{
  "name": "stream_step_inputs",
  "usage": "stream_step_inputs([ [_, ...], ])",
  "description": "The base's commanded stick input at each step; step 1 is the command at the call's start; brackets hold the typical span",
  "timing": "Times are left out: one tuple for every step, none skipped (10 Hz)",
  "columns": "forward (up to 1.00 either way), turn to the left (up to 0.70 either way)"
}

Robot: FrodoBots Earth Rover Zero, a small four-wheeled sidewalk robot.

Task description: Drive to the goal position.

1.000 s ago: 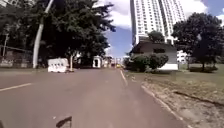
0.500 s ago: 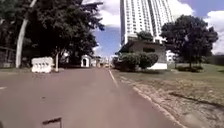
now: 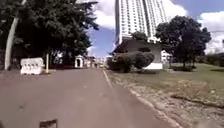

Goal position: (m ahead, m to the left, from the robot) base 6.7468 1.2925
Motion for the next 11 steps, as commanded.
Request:
stream_step_inputs([
  [0.7,0.0],
  [0.7,0.0],
  [0.7,0.0],
  [0.7,0.0],
  [0.7,0.2],
  [0.7,0.35],
  [0.7,0.35],
  [0.7,0.35],
  [0.7,0.25],
  [0.7,0.0],
  [0.7,0.0],
])
